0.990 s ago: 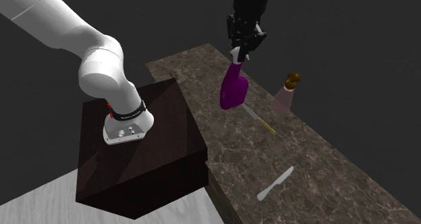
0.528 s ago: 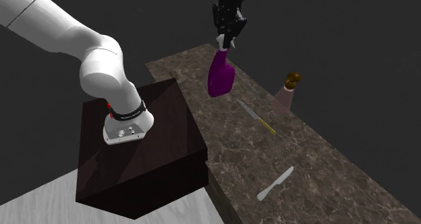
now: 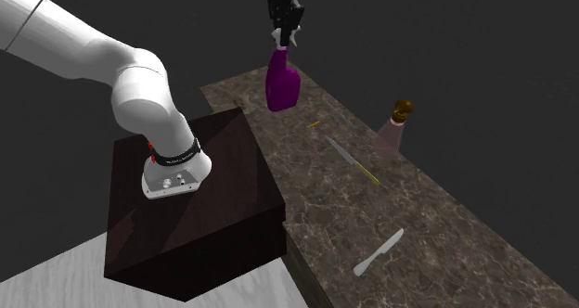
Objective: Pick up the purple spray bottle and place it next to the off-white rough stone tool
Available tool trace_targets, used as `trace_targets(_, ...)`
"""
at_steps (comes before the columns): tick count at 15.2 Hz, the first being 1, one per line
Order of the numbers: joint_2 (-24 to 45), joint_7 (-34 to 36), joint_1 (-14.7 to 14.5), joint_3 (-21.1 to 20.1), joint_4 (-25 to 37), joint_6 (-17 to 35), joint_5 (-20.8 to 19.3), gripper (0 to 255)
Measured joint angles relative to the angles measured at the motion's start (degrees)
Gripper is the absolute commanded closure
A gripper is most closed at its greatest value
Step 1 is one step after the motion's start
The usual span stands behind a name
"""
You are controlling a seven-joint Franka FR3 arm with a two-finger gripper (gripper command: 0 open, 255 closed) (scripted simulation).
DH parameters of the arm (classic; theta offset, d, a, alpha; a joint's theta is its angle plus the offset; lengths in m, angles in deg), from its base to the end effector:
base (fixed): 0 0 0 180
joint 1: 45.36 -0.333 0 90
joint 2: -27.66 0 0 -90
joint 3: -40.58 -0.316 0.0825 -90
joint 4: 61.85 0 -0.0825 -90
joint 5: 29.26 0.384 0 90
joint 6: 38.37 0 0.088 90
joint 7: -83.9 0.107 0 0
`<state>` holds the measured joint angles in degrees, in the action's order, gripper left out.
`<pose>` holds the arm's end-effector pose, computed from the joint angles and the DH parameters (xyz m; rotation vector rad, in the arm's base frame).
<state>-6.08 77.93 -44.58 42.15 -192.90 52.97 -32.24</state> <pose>0.3604 -0.0220 0.5590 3.1059 0.1127 -0.1659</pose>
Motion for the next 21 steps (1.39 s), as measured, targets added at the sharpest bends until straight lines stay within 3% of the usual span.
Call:
trace_targets(12, -1.4, 16.6, -6.5, -13.7, -0.9, -0.3, 9.7, 255)
trace_targets(21, 3.3, 29.2, -10.1, -24.0, 5.0, -0.2, 15.3, 255)
